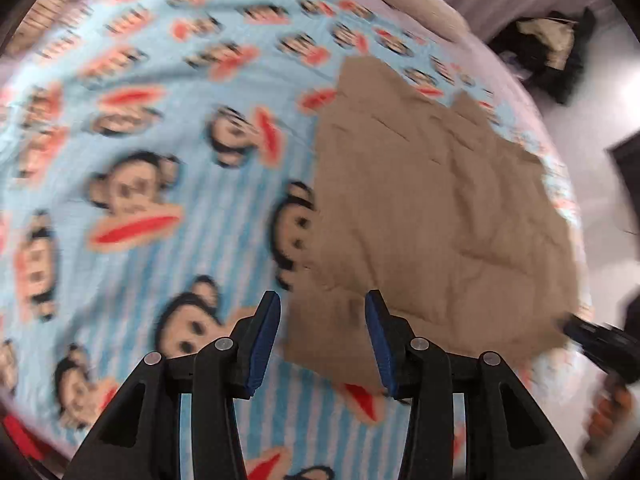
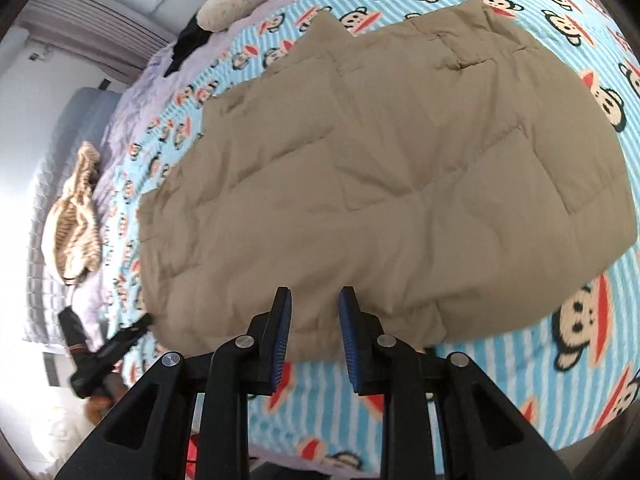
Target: Fold large clothes
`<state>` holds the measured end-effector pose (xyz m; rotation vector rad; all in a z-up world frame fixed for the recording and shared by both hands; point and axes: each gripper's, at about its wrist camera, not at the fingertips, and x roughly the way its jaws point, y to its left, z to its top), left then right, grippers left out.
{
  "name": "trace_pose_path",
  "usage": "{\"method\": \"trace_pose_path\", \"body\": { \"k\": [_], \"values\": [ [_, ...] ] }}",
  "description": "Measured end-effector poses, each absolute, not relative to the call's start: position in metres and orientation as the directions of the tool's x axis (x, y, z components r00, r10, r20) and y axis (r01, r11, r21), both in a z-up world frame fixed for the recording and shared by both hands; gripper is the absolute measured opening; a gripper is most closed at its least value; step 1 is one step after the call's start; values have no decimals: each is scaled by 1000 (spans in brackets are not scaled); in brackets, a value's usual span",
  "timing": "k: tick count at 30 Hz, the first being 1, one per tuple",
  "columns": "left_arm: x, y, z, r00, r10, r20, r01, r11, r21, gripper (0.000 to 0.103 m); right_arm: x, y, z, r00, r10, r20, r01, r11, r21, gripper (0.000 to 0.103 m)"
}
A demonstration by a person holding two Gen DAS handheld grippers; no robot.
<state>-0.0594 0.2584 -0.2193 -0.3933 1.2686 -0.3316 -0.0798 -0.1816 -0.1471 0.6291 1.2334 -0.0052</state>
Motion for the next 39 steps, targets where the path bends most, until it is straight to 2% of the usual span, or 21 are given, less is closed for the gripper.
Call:
{"method": "trace_pose_path", "body": {
  "k": [3,8,11,12,14,16,19,20,21,22,26,28,29,30,32,36,39],
  "values": [
    [-50,260,-233,168,-597,-784,122,802,-584,46,-84,-190,-155,315,337,-887,373,816,442,27],
    [-42,248,-236,77,-674,-735,235,729,-644,46,-89,-205,-173,277,340,-899,401,809,429,24],
    [-42,246,-233,34,-666,-745,291,720,-630,46,-83,-203,-177,253,328,-910,393,825,406,24],
    [-44,245,-231,28,-647,-762,311,730,-609,43,-80,-202,-178,244,323,-914,391,830,398,24],
    [-47,240,-234,31,-536,-844,395,782,-482,28,-78,-201,-179,233,314,-920,391,836,384,24],
    [-50,240,-235,24,-499,-866,412,794,-446,28,-76,-198,-180,225,306,-925,391,841,374,24],
    [-50,252,-225,70,-549,-833,362,792,-491,29,-75,-198,-181,216,301,-929,394,843,365,24],
    [-47,256,-224,78,-569,-819,345,786,-513,40,-76,-198,-181,215,302,-929,396,842,366,24],
    [-44,259,-224,78,-590,-804,327,777,-538,70,-76,-199,-181,214,304,-928,397,841,367,24],
    [-39,260,-224,82,-609,-789,308,768,-561,80,-77,-200,-182,212,307,-928,399,840,369,24],
    [-31,255,-234,14,-678,-735,313,701,-641,81,-75,-200,-187,197,308,-931,408,837,363,24],
    [-32,243,-238,-10,-671,-741,336,696,-635,52,-73,-198,-188,189,299,-935,410,841,352,24],
    [-34,238,-241,-27,-638,-769,353,714,-605,29,-73,-197,-189,184,293,-938,408,845,344,24],
    [-35,235,-241,-24,-606,-795,372,733,-570,19,-72,-196,-188,180,287,-941,408,849,337,24],
    [-39,238,-236,-8,-594,-804,390,739,-549,13,-72,-194,-188,174,282,-944,409,851,329,24],
    [-41,256,-242,-5,-556,-831,370,771,-518,13,-72,-190,-189,169,272,-947,414,853,319,24],
    [-42,267,-245,25,-483,-875,321,833,-450,13,-71,-187,-190,165,262,-951,419,854,308,24]
  ]
}}
